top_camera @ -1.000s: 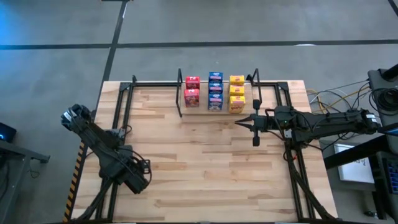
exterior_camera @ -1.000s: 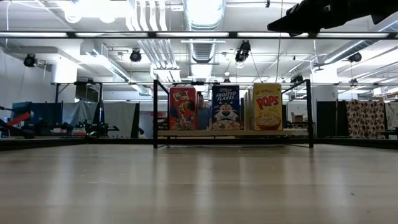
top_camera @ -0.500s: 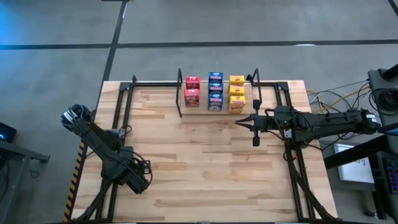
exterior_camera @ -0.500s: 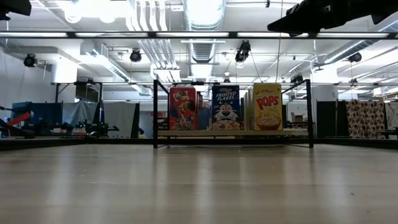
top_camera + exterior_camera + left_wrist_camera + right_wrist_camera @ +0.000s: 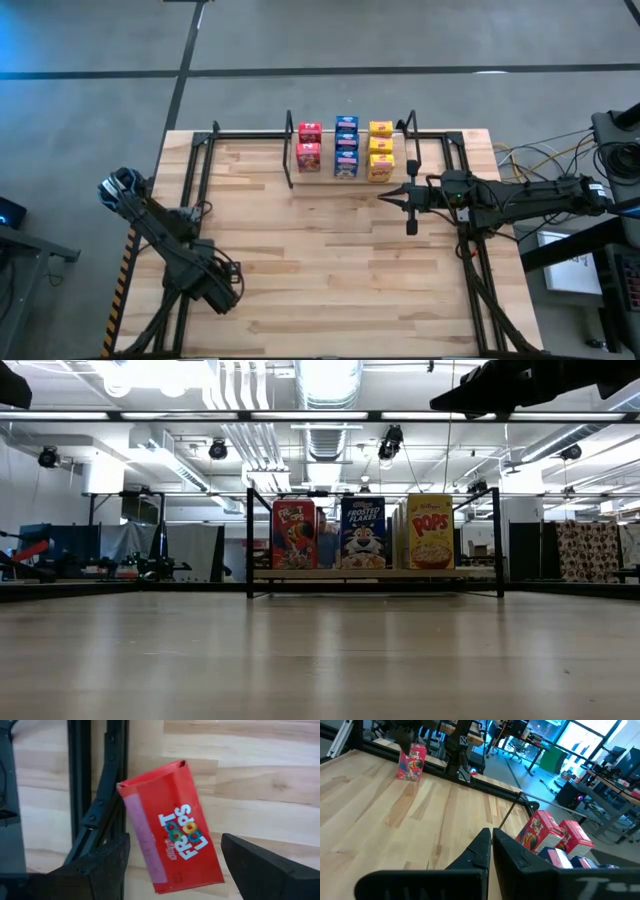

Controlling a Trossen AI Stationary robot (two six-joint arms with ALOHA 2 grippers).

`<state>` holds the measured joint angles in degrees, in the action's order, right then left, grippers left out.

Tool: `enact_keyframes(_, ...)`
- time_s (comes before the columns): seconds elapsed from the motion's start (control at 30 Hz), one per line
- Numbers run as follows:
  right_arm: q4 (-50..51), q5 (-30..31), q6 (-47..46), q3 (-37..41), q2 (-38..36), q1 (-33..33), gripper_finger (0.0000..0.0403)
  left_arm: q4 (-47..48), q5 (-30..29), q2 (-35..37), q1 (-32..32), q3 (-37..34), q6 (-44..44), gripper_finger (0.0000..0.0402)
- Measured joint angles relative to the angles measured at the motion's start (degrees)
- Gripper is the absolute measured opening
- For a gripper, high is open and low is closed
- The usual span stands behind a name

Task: Stack cereal on shelf
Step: Put the red cereal box on the shelf aligned with the other red cereal boxes

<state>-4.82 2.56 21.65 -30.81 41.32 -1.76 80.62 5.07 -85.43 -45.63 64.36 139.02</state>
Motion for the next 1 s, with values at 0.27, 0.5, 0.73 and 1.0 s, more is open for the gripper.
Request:
enact_keyframes(0.27, 0.0, 0.0, 0.0, 0.0, 0.0, 0.0, 0.0009, -1.7, 0.0, 0.0, 0.0, -0.5, 0.0, 0.0276)
enact_keyframes(0.5, 0.0, 0.0, -0.2, 0.0, 0.0, 0.0, 0.0009, -2.0, 0.0, 0.0, 0.0, 0.2, -0.3, 0.0239)
enact_keyframes(0.73, 0.0, 0.0, -0.6, 0.0, 0.0, 0.0, 0.0009, -2.0, 0.0, 0.0, 0.0, 0.8, -0.5, 0.0208)
enact_keyframes(1.0, 0.0, 0.0, -0.6, 0.0, 0.0, 0.0, 0.0009, -2.1, -0.2, 0.0, 0.1, 1.6, -2.4, 0.0195)
